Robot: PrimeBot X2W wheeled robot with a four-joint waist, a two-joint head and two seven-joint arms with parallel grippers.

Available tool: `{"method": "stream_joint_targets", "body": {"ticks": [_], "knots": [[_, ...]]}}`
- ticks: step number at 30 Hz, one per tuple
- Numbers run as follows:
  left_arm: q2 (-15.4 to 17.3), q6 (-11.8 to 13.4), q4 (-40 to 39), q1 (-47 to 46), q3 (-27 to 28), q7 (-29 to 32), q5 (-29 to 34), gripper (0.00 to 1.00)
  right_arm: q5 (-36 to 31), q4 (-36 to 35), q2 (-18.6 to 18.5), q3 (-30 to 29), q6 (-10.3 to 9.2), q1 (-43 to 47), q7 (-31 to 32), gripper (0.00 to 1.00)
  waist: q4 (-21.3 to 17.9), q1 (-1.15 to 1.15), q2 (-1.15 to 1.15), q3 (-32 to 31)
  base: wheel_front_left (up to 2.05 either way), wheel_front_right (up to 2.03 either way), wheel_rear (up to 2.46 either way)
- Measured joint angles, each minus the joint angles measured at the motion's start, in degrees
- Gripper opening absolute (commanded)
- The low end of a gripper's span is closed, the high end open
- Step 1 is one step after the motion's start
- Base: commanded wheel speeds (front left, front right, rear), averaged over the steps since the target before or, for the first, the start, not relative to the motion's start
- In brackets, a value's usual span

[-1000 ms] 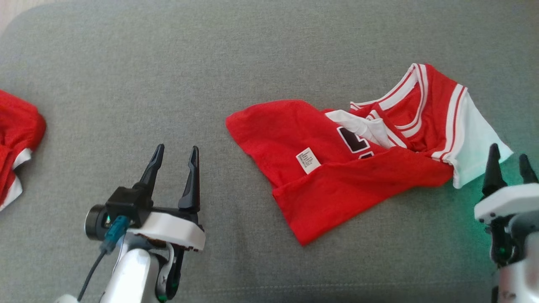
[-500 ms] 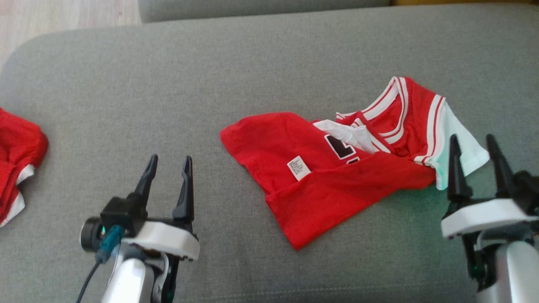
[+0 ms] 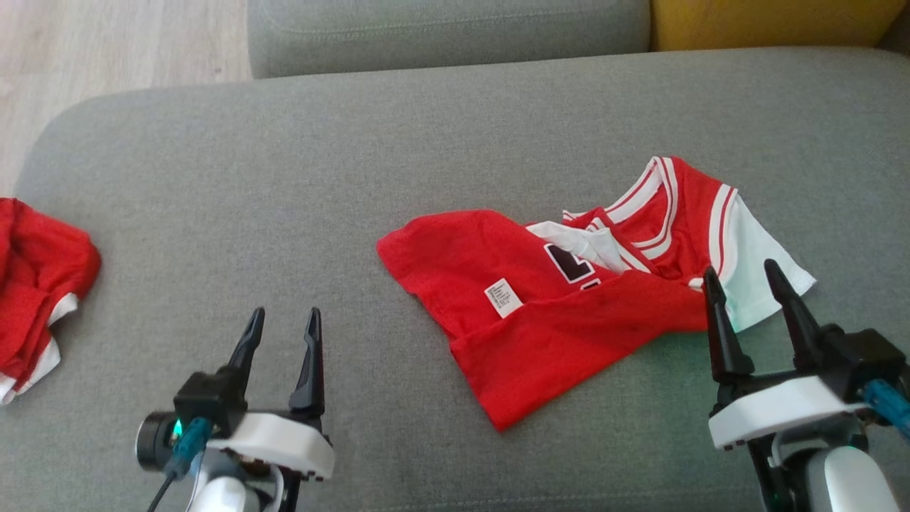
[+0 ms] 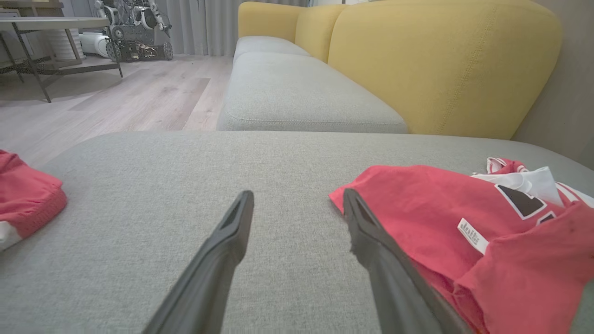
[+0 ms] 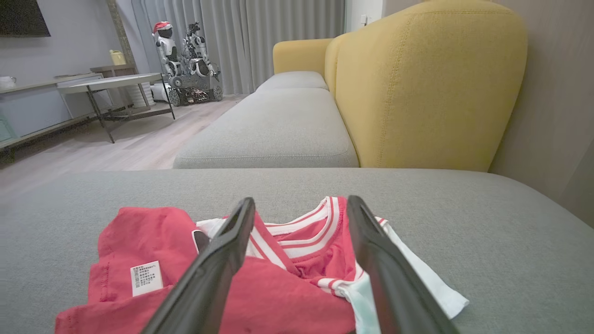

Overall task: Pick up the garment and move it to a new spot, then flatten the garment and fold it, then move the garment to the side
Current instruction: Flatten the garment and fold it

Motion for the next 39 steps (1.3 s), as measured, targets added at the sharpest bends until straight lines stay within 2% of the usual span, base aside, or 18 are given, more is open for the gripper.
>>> {"method": "stream_joint_targets", "body": {"ticks": [11,32,35,39], "knots": [[0.3,0.6,-0.4,2.1,0.0,0.0,-0.6,1.00,0.6,-1.6,0.1,1.7,0.00,0.8,0.9,1.00,0.8,0.00,0.00,-1.6,0.00,0.00,0.00],[1.4,1.9,-3.6,1.8,-1.8,0.2,-0.3,1.00,1.6,-1.8,0.3,2.0,0.00,1.7,1.0,1.00,1.6,0.00,0.00,-0.9,0.00,0.00,0.00],[1.4,0.8,-4.0,0.5,-4.3,0.3,0.6,1.00,1.7,-1.8,0.3,2.0,0.01,1.6,1.0,1.00,1.5,0.00,0.00,-0.1,0.00,0.00,0.00],[1.0,-2.4,-3.1,-3.7,-9.1,1.1,1.0,1.00,2.1,-1.5,0.3,2.0,0.00,1.4,1.4,1.00,1.0,0.00,0.00,1.1,0.00,0.00,0.00]]}}
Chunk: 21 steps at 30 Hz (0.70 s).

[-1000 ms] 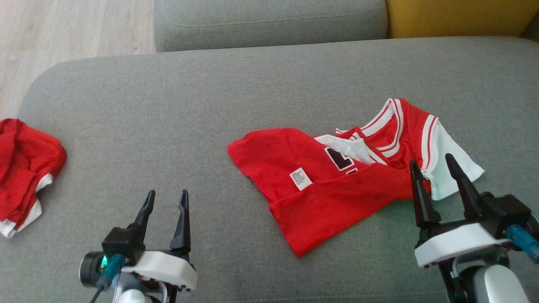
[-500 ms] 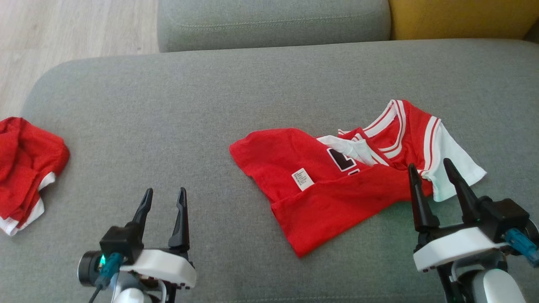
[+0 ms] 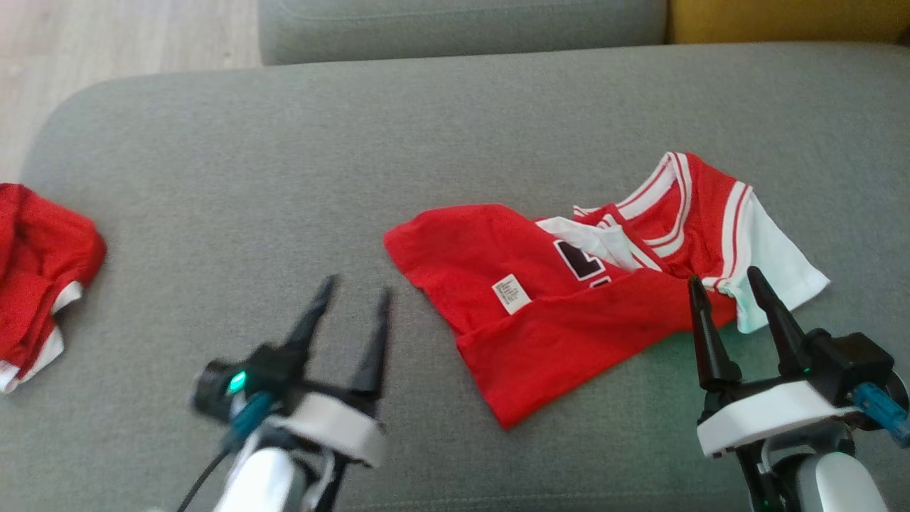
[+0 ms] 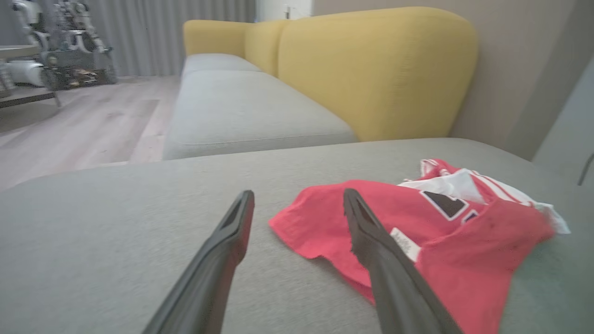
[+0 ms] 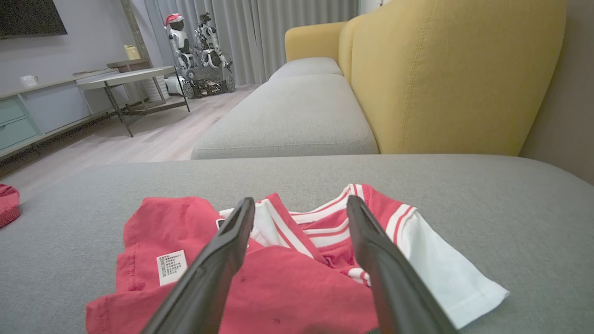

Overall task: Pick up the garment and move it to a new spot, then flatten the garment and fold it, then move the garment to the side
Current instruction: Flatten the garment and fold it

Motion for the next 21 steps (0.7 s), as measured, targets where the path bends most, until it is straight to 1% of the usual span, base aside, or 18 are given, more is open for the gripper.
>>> {"method": "stream_joint_targets", "body": {"ticks": [3,6,7,11,14,17,18,19,20,21], "knots": [[-0.6,-2.3,2.4,-2.7,-3.8,1.4,-0.1,1.00,0.3,0.4,0.0,0.2,0.00,-0.2,0.0,1.00,-1.0,0.00,0.00,0.9,0.00,0.00,0.00],[-1.2,-3.8,5.7,-4.2,-7.2,3.1,-1.6,1.00,0.6,1.1,0.0,0.3,0.00,-0.7,0.0,1.00,-2.2,0.00,0.00,1.8,0.00,0.00,0.00],[-1.2,-3.8,5.7,-4.2,-7.2,3.1,-1.6,1.00,0.6,1.1,0.0,0.3,0.00,-0.7,0.0,1.00,-2.2,0.00,0.00,1.8,0.00,0.00,0.00],[-1.2,-4.2,11.2,-5.4,-9.7,6.5,-4.0,1.00,1.1,1.6,0.0,0.4,0.01,-2.2,0.0,1.00,-3.8,0.00,0.00,3.2,0.00,0.00,0.00],[-1.2,-3.9,14.6,-6.4,-10.2,8.7,-5.7,1.00,1.2,2.0,0.0,0.4,0.00,-2.4,0.0,1.00,-4.8,0.00,0.00,4.1,0.00,0.00,0.00],[-1.3,-3.5,16.2,-7.7,-11.2,9.8,-7.3,1.00,1.5,2.6,0.0,0.2,0.00,-2.4,-0.1,1.00,-5.5,0.00,0.00,4.9,0.00,0.00,0.00],[-1.3,-3.5,16.3,-7.9,-11.4,9.8,-8.0,0.96,1.5,2.7,0.0,0.2,0.01,-2.4,-0.1,1.00,-5.7,0.00,0.00,5.0,0.00,0.00,0.00],[-1.3,-3.5,16.4,-8.2,-11.6,9.8,-8.6,0.36,1.5,2.9,0.0,0.1,0.00,-2.4,-0.1,1.00,-5.8,0.00,0.00,5.2,0.00,0.00,0.00],[-1.3,-3.5,16.5,-8.6,-11.9,9.7,-8.8,0.00,1.5,3.0,0.0,0.0,0.00,-2.4,-0.1,1.00,-5.9,0.00,0.00,5.4,0.00,0.00,0.00],[-1.3,-3.5,16.5,-8.9,-12.1,9.7,-9.1,0.00,1.5,3.1,0.0,-0.1,0.00,-2.4,-0.1,1.00,-5.9,0.00,0.00,5.6,0.00,0.00,0.00]]}}
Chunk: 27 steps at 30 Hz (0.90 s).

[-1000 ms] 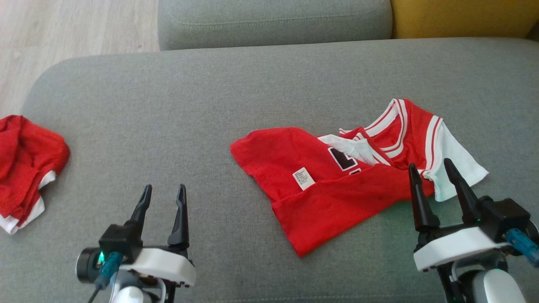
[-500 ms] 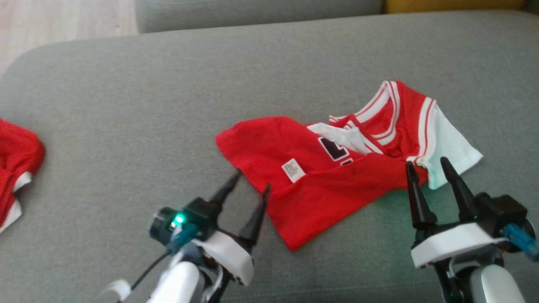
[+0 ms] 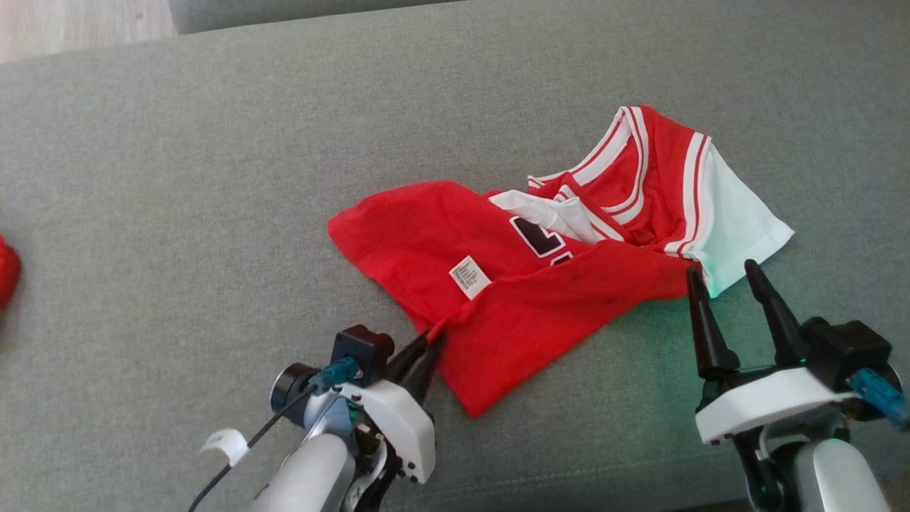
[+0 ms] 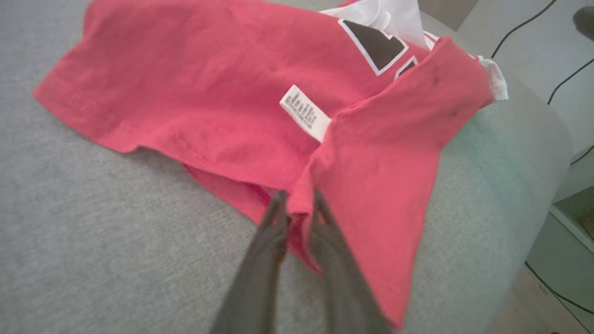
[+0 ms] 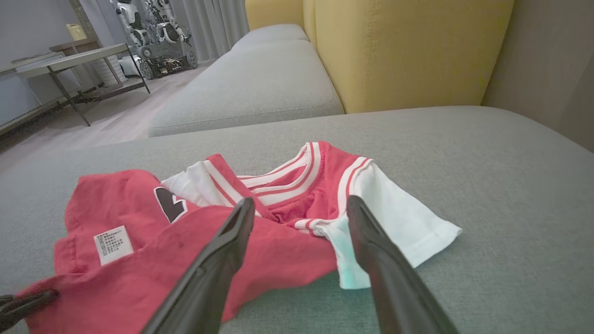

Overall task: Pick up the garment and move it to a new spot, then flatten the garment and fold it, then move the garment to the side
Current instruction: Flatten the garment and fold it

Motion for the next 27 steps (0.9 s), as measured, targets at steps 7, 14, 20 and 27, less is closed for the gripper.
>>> {"method": "stream_joint_targets", "body": {"ticks": [7,14,20,27], "knots": [[0.0,1.3,0.1,-1.2,-0.7,-1.1,-0.1,0.00,0.5,2.6,0.1,-2.8,0.00,-1.5,-0.2,1.00,0.6,0.00,0.00,0.6,0.00,0.00,0.00],[0.4,2.3,-1.6,-1.2,-0.7,-1.5,-0.1,0.00,0.3,9.6,0.0,-9.9,0.00,-5.2,0.1,1.00,1.8,0.00,0.00,0.9,0.00,0.00,0.00],[0.6,2.8,-3.9,-1.1,-1.0,-2.0,0.0,0.00,-0.2,17.8,-1.9,-15.4,0.00,-10.5,1.6,1.00,2.8,0.00,0.00,1.7,0.00,0.00,0.00],[0.6,3.3,-6.0,-1.3,-1.5,-2.0,0.5,0.00,-0.5,26.5,-3.6,-18.9,0.00,-17.2,4.0,1.00,3.8,0.00,0.00,4.1,0.00,0.00,0.00]]}}
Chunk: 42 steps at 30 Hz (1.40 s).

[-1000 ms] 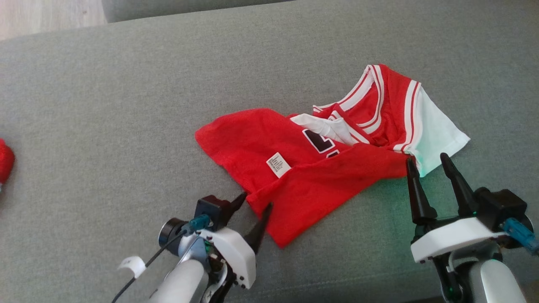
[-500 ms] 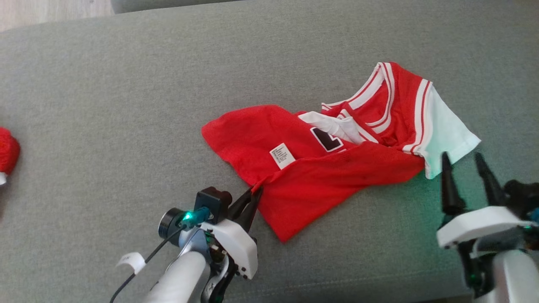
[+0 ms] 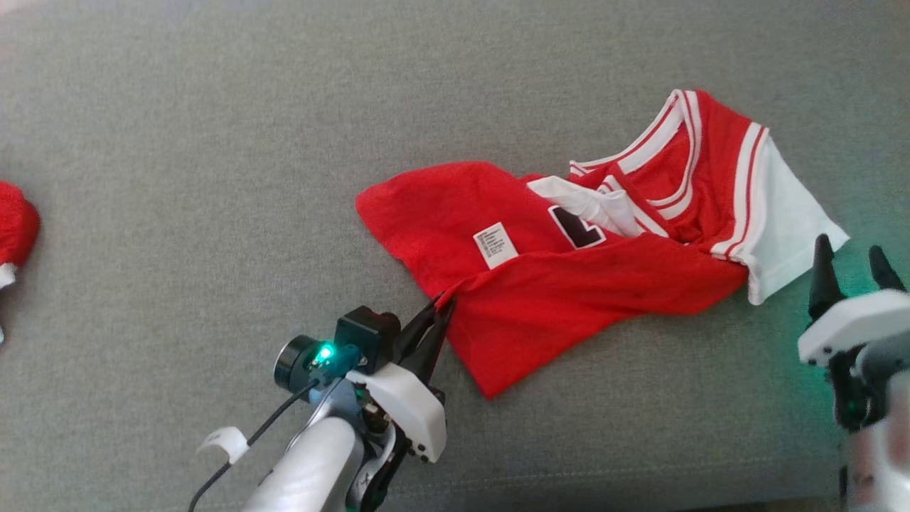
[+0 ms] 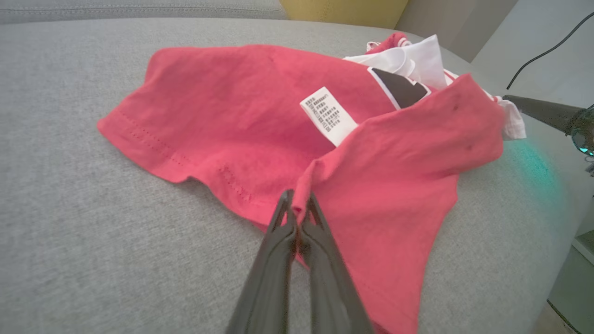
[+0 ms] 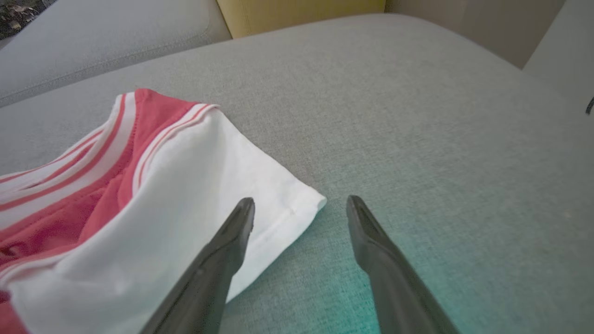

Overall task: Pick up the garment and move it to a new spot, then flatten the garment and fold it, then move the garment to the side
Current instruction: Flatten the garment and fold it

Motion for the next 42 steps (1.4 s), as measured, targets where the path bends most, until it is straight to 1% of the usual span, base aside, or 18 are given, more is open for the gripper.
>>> {"method": "stream_joint_targets", "body": {"ticks": [8,9,10,11,14,17,20,25,26,30,34,38,42], "knots": [[0.0,0.0,-0.8,-2.0,-1.1,-1.0,0.0,0.00,-0.5,6.8,-0.8,-2.1,0.01,-5.7,3.4,1.00,0.9,0.00,0.00,2.7,0.00,0.00,0.00],[0.0,0.0,-0.9,-2.1,-1.1,-1.0,0.0,0.00,-0.5,7.4,-1.0,-2.1,0.00,-6.0,3.6,0.48,1.0,0.00,0.00,2.9,0.00,0.00,0.00],[0.0,0.0,-1.0,-2.1,-1.1,-1.2,0.0,0.00,-0.2,7.7,-1.2,-2.1,0.00,-6.4,3.7,0.16,1.1,0.00,0.00,3.0,0.00,0.00,0.00],[0.0,0.0,-1.1,-2.1,-1.1,-1.5,0.0,0.00,0.5,7.9,-1.4,-2.1,0.00,-6.7,3.7,0.00,1.2,0.00,0.00,3.2,0.00,0.00,0.00],[0.2,0.1,-1.8,-2.1,-1.1,-1.7,0.1,0.00,1.3,8.1,-1.5,-2.0,0.01,-7.0,3.4,0.00,1.4,0.00,0.00,3.3,0.00,0.00,0.00],[1.1,0.8,-3.1,-2.1,-1.0,-1.9,0.7,0.00,2.9,7.7,-1.5,-1.9,0.00,-6.9,1.9,0.00,1.5,0.00,0.00,3.1,0.00,0.00,0.00],[2.1,2.0,-5.8,-2.0,-0.7,-2.0,1.0,0.00,5.1,4.0,-1.5,-1.0,0.00,-5.7,-0.2,0.00,1.6,0.00,0.00,2.5,0.00,0.00,0.00],[4.4,4.2,-12.3,-1.8,1.5,-2.0,1.1,0.00,10.5,-6.4,-1.9,1.9,0.01,-3.0,-1.4,0.00,1.5,0.00,0.00,1.0,0.00,0.00,0.00],[5.4,5.2,-15.3,-1.5,2.7,-2.0,1.2,0.00,13.1,-11.5,-2.2,3.3,0.01,-1.8,-1.3,0.00,1.3,0.00,0.00,0.2,0.00,0.00,0.00],[7.0,6.6,-20.8,-1.0,4.5,-2.0,2.2,0.00,16.8,-22.1,-3.3,4.7,0.01,0.1,0.3,0.00,1.2,0.00,0.00,-1.5,0.00,0.00,0.00],[8.5,7.7,-25.2,-1.2,6.5,-1.8,2.7,0.00,19.1,-32.4,-3.4,5.8,0.00,0.3,2.5,0.00,1.2,0.00,0.00,-3.3,0.00,0.00,0.00],[9.8,8.6,-28.7,-2.9,8.5,-0.9,3.4,0.00,20.2,-39.8,-4.2,5.6,0.01,-1.1,4.4,0.00,1.3,0.00,0.00,-5.2,0.00,0.00,0.00],[11.3,9.1,-32.0,-6.2,10.9,0.2,3.6,0.00,20.3,-44.0,-5.3,4.7,0.01,-5.0,6.4,0.00,1.5,0.00,0.00,-7.2,0.00,0.00,0.00]]}}
